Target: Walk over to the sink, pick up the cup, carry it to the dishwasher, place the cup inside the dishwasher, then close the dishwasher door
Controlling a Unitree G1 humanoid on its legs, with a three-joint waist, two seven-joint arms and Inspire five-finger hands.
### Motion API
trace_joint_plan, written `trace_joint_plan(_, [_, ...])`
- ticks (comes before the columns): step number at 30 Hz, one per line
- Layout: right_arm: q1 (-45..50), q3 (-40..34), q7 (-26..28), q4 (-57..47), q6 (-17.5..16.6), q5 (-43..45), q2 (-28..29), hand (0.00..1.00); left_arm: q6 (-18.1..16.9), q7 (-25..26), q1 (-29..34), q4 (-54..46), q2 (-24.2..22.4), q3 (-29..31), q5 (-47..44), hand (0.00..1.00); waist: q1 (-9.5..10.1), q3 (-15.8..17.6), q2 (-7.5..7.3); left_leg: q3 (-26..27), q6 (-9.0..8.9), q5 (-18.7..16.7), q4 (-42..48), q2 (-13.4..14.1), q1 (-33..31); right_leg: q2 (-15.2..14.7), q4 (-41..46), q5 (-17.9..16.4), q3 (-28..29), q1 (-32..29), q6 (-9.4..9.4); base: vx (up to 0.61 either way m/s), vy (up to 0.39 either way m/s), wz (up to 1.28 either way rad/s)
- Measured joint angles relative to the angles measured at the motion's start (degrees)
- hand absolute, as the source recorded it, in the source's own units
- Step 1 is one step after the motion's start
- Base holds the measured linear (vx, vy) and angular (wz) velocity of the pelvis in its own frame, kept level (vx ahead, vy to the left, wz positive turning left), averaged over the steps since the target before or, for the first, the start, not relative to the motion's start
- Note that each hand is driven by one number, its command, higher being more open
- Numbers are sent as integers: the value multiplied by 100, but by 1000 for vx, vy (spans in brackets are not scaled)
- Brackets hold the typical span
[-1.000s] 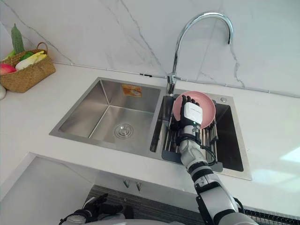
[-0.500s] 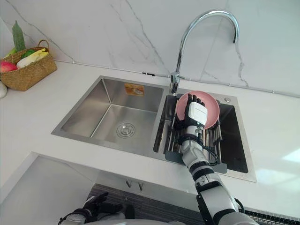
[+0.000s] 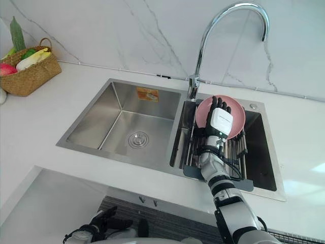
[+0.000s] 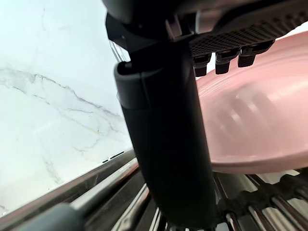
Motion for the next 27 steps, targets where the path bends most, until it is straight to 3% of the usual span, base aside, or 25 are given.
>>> trace_joint_plan(5, [1,-285,-374,68,56,-2,-142,100,-1,1,-2,-107,-2,0,-1,100,43,91,19,12,31,-28,0,-11,4,-12,0,-1,8,0,2,13,-3,-1])
trace_joint_plan(12, [136,-465,-407,-219,55,0,-357,100,21,3,3,-126,0,-17,2,100,-12,105,28,53,18,-65,4,4,63,5,-1,1,94,-3,0,74,-22,-4])
trace_joint_plan(13, [182,-466,-362,-346,55,13,-377,0,21,6,6,-127,0,-19,2,100,-19,104,29,56,10,-71,4,15,74,15,5,3,106,-3,-3,38,-21,-2])
trace_joint_plan(20, [302,-467,57,-566,56,250,-419,0,40,12,47,-128,-1,-23,3,100,-77,94,47,72,-11,-83,3,125,139,106,136,31,192,-35,-44,-3,-11,-3])
trace_joint_plan(27, [421,-467,-5,-1153,-68,76,-689,0,36,16,87,-124,-32,-26,2,100,-126,48,122,114,-51,-92,1,181,113,153,158,22,280,-97,-61,-22,-7,-5])
